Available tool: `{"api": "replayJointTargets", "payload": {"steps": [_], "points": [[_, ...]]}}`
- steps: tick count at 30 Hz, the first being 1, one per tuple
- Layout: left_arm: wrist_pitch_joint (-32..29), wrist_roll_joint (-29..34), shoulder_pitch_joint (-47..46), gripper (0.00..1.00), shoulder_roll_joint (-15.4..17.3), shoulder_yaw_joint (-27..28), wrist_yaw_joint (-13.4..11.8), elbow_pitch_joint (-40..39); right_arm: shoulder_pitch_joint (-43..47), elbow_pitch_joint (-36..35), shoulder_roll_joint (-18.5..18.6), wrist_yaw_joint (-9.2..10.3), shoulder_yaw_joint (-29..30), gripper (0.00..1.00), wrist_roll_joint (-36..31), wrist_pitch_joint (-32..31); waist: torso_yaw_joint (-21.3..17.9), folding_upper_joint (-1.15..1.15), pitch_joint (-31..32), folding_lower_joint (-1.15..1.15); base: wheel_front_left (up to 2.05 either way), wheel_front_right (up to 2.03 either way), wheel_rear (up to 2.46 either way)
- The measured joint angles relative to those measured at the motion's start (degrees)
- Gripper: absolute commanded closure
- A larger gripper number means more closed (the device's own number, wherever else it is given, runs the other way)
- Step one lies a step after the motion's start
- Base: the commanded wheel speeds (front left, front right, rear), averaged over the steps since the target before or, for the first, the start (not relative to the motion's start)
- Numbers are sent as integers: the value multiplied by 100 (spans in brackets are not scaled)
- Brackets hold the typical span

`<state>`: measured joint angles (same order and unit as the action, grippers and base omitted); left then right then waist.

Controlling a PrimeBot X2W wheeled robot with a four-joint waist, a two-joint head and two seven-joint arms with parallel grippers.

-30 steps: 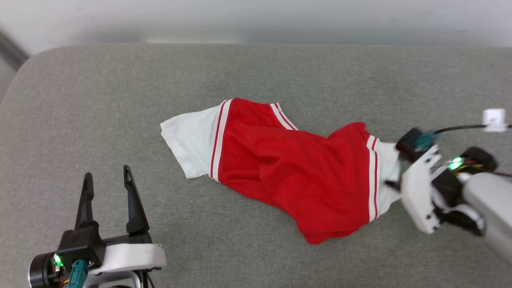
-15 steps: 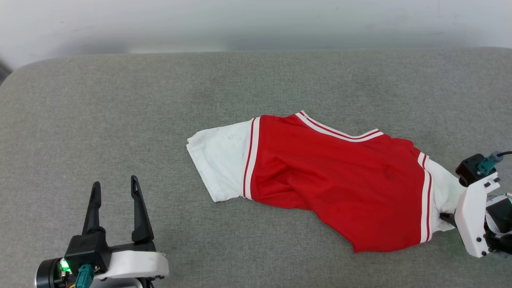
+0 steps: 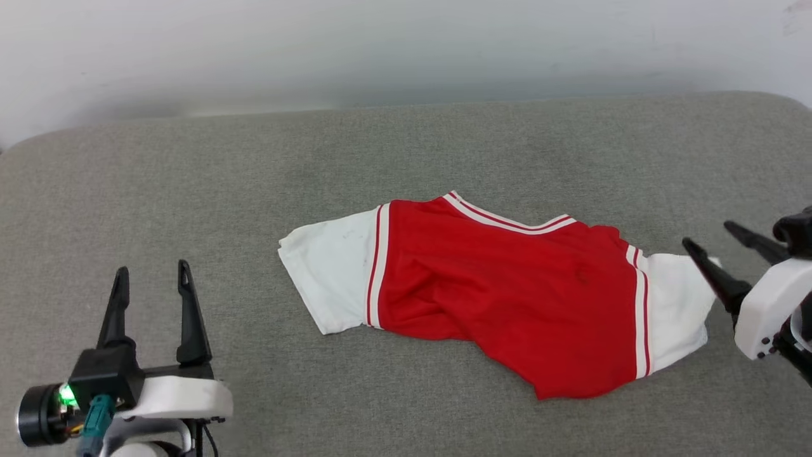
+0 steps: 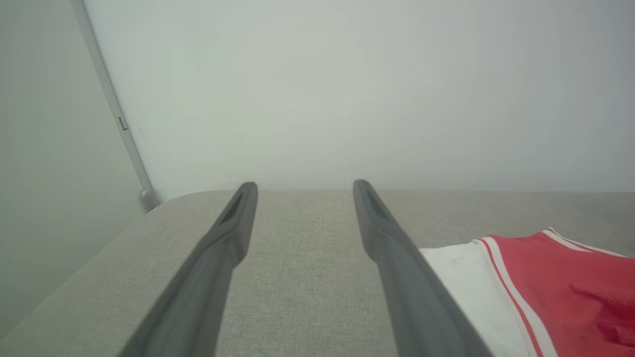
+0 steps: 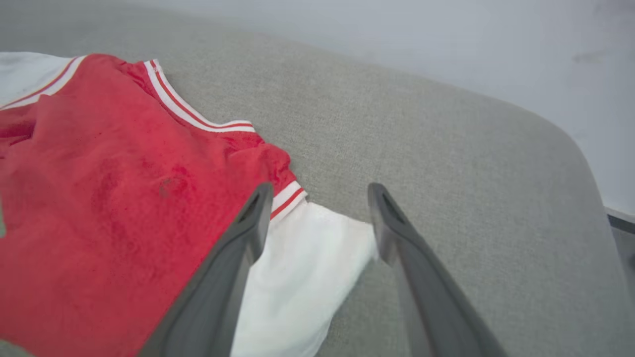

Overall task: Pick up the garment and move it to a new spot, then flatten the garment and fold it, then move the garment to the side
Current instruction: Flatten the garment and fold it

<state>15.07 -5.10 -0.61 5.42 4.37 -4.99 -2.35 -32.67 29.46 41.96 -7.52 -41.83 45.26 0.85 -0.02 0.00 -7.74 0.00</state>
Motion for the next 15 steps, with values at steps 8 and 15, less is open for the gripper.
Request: {"api": "replayJointTargets", "payload": {"steps": [8, 15], "points": [[-64, 24, -932, 0, 595, -26, 514, 474, 511, -311, -915, 1, 2059, 0, -1760, 1378, -200, 0, -57, 0, 0, 0, 0], [-1024, -83, -2185, 0, 1134, -266, 981, 878, 1581, -2093, -2309, 0, 3856, 0, -3392, 1424, -308, 0, -261, 0, 0, 0, 0]]}}
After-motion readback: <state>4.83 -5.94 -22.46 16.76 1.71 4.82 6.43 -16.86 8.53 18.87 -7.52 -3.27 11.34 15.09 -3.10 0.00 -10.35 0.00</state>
